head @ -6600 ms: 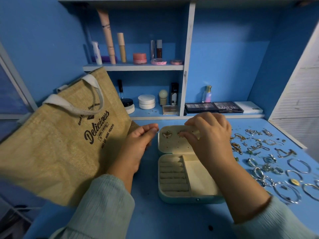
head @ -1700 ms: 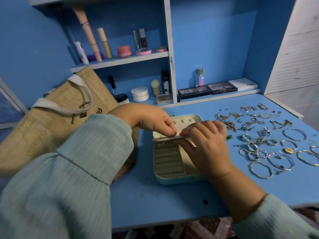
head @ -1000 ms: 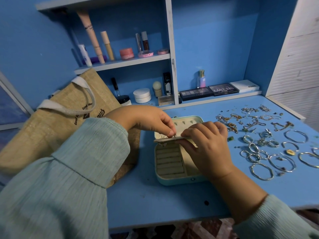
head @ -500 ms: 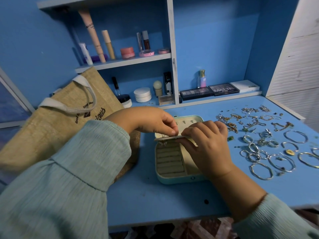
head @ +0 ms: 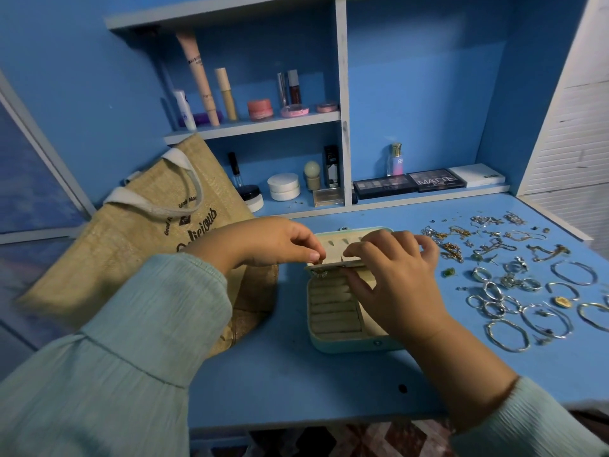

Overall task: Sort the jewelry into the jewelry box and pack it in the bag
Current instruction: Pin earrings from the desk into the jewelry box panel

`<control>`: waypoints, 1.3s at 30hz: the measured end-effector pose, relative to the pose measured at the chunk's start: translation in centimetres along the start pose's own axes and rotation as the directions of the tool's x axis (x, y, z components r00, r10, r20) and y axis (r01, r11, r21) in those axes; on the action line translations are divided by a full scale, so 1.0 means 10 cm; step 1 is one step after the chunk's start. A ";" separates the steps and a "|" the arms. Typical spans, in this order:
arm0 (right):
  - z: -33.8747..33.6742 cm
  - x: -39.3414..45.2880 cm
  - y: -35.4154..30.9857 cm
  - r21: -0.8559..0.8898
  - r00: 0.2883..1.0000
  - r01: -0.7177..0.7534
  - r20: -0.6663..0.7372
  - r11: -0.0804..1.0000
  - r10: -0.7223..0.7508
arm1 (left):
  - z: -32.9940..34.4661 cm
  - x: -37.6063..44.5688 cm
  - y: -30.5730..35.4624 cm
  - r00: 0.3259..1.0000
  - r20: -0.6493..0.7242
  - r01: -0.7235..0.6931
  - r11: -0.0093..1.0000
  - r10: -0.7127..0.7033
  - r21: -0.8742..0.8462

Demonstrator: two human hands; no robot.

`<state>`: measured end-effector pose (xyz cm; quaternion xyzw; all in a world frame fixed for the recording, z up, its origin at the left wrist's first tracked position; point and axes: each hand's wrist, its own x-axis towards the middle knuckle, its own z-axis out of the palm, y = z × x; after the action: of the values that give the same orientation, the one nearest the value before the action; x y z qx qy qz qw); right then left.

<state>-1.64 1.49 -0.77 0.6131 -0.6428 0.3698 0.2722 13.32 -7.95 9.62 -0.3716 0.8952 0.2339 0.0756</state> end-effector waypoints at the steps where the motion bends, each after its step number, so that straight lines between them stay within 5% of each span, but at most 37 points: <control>1: -0.01 0.00 -0.01 -0.004 1.000 -0.004 0.005 1.000 0.004 | 0.01 0.00 0.00 1.000 -0.014 0.001 1.000 -0.001 0.004; 13: -0.04 -0.01 -0.04 0.002 0.999 -0.022 0.049 1.000 0.022 | 0.13 0.05 0.00 0.997 -0.062 0.044 0.987 -0.035 0.153; 25: 0.08 0.03 -0.20 0.018 0.998 -0.037 -0.052 0.999 0.037 | 0.16 0.07 0.04 0.994 -0.101 0.061 0.988 -0.046 0.143; 39: 0.17 0.01 -0.18 0.020 0.988 0.012 -0.152 1.000 -0.008 | 0.10 0.07 0.00 1.000 -0.001 0.024 0.990 -0.024 0.136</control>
<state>0.27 0.12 -1.45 0.5891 -0.6132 0.4208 0.3159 12.80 -7.90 8.51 -0.3762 0.9046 0.1714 0.1036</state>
